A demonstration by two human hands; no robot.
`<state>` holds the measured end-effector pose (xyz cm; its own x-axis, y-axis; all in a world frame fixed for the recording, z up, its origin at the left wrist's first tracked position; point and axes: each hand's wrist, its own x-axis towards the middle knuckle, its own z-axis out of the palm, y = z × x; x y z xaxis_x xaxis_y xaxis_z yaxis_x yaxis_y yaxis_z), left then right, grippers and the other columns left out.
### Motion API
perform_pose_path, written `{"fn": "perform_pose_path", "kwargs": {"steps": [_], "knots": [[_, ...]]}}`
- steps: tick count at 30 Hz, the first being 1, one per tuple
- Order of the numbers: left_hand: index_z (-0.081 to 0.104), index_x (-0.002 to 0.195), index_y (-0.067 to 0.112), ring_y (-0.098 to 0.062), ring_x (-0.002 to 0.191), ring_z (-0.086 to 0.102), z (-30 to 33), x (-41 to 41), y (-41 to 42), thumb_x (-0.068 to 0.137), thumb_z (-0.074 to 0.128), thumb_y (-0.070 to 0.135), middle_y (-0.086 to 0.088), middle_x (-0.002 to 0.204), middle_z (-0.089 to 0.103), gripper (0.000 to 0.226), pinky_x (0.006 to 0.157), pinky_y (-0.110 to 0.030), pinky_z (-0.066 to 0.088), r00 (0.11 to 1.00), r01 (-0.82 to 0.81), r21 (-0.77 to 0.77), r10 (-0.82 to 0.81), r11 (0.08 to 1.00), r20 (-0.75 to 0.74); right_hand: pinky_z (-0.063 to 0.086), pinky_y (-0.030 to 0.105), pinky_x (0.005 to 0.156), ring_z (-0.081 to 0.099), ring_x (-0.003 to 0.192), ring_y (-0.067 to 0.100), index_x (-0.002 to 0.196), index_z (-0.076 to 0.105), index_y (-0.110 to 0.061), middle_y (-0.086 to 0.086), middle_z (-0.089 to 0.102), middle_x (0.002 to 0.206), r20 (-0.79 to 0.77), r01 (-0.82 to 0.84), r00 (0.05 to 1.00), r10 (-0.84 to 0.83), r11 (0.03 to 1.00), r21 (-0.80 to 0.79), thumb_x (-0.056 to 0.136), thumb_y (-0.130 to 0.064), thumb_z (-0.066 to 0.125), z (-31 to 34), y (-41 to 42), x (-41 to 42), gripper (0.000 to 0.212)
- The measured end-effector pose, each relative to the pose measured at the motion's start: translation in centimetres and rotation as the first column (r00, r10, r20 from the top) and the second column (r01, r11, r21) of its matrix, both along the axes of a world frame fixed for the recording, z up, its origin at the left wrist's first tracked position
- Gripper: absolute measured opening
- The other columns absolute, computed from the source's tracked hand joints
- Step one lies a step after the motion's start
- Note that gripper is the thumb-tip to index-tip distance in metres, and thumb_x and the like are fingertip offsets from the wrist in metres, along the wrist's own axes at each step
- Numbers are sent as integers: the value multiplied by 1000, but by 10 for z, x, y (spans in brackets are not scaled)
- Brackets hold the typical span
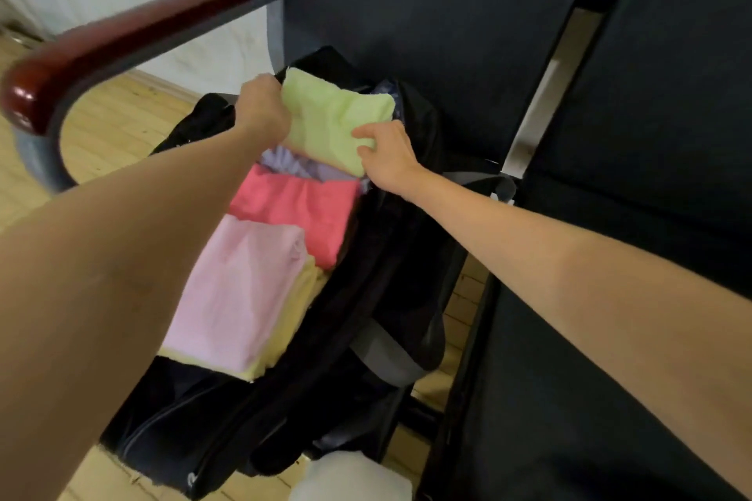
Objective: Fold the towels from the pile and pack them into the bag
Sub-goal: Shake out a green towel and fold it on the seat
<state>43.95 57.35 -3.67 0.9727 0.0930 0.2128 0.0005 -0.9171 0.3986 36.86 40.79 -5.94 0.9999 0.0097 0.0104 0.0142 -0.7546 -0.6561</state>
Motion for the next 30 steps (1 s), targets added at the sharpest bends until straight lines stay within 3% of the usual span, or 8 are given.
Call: {"fn": "perform_pose_path", "kwargs": {"steps": [4, 7, 12, 18, 23, 30], "knots": [[56, 112, -6, -43, 113, 52, -9, 0, -3, 87, 46, -2, -28, 118, 57, 27, 93, -47, 42, 999, 11, 82, -7, 997, -53, 34, 30, 109, 43, 130, 28, 130, 57, -10, 13, 40, 145, -104, -32, 994, 31, 999, -9, 89, -5, 46, -3, 3, 6, 43], [44, 132, 3, -41, 124, 44, -13, -14, -11, 91, 44, 1, -25, 132, 47, 41, 100, -47, 38, 995, -36, 143, 50, 989, -91, 28, 34, 113, 32, 134, 36, 140, 45, -17, 17, 26, 148, -178, -81, 982, 68, 995, -64, 91, -8, 45, 3, 4, -5, 51], [29, 140, 6, -39, 127, 38, 10, -56, -33, 88, 54, 8, -23, 138, 36, 58, 99, -47, 37, 985, -79, 213, 109, 974, -135, 34, 38, 102, 33, 124, 42, 141, 39, -14, 19, 28, 134, -112, -67, 993, 48, 983, -173, 89, -10, 50, 32, -16, -45, 54], [40, 133, 4, -42, 122, 43, 44, -123, -84, 93, 53, 25, -24, 131, 43, 46, 97, -45, 37, 967, 198, 188, -161, 962, -197, 39, 47, 100, 37, 121, 43, 135, 39, -4, 19, 32, 134, -163, -96, 986, 43, 937, -336, 93, -16, 49, 76, -86, -118, 45], [44, 124, 4, -44, 120, 44, 71, -188, -152, 90, 54, 29, -24, 127, 47, 43, 98, -47, 41, 921, 357, 170, -315, 919, -229, 41, 42, 94, 40, 119, 41, 130, 42, -4, 19, 35, 133, -186, 3, 978, -90, 906, -422, 95, -18, 49, 95, -164, -202, 39], [43, 131, 9, -37, 119, 44, 68, -297, -285, 92, 52, 32, -16, 131, 43, 46, 95, -46, 45, 751, 627, 155, -539, 764, -380, 41, 44, 101, 41, 123, 37, 138, 38, -4, 17, 36, 137, -252, 147, 922, -295, 867, -476, 94, -20, 52, 87, -294, -343, 50]]}}
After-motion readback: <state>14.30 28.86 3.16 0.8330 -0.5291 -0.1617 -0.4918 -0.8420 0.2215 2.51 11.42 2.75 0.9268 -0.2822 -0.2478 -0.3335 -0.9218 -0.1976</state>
